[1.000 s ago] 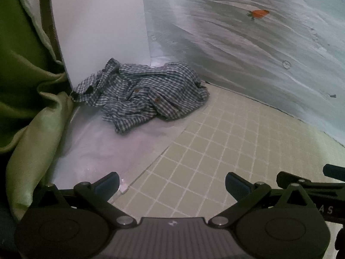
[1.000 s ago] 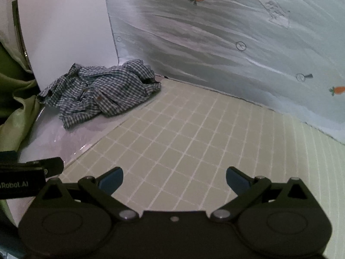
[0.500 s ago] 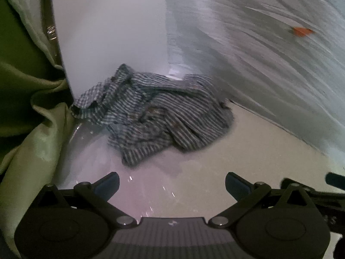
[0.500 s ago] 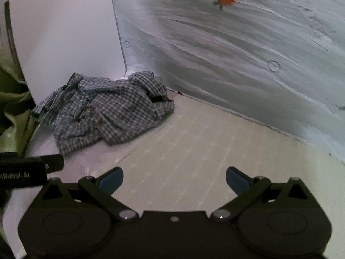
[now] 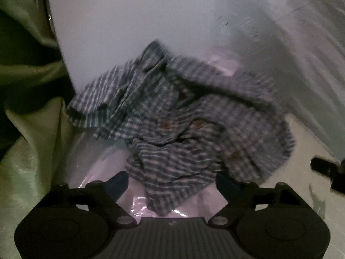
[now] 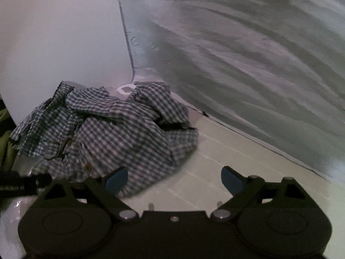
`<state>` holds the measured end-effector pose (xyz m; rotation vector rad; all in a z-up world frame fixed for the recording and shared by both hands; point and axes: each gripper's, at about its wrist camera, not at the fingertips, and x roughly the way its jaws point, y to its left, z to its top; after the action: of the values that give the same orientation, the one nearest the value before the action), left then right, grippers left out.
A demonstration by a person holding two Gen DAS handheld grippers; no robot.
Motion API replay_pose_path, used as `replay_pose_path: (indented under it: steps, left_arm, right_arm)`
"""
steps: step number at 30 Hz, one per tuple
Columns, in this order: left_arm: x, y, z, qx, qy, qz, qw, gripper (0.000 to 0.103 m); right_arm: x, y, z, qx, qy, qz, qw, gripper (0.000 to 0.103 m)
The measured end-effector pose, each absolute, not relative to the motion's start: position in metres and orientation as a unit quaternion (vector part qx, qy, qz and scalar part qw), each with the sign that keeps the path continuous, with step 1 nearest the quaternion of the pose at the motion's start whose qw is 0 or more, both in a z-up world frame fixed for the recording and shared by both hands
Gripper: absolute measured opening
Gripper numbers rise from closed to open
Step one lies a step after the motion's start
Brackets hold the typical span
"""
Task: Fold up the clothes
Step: 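Reach both tools into the checked shirt and close both grippers on it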
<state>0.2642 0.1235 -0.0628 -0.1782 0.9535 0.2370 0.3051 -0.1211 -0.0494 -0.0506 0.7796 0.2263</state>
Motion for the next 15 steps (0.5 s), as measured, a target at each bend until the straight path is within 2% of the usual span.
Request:
replay_pose_path:
  steps: [8,11,12,13,15]
  left_arm:
    - [0.283,0.145,-0.094,-0.121,0.485,0.109,0.86,0.064]
    - [0.289,0.147,-0.098,-0.128,0.488,0.107,0.857,0.056]
    - [0.29,0.147,-0.099,-0.128,0.488,0.104,0.857,0.054]
    - [0.29,0.146,-0.099,-0.126,0.488,0.102,0.858,0.052]
    - [0.29,0.143,-0.098,-0.121,0.487,0.099,0.859,0.05]
  right_arm:
    - [0.365,-0.083,-0.081,-0.047,0.377,0.154,0.912,0.09]
    - [0.381,-0.072,-0.093,-0.065,0.385,0.164,0.906,0.081]
    - [0.384,-0.071,-0.096,-0.064,0.389,0.172,0.903,0.068]
    - [0.386,-0.072,-0.099,-0.055,0.394,0.189,0.898,0.046]
    - [0.385,-0.073,-0.1,-0.042,0.394,0.201,0.896,0.024]
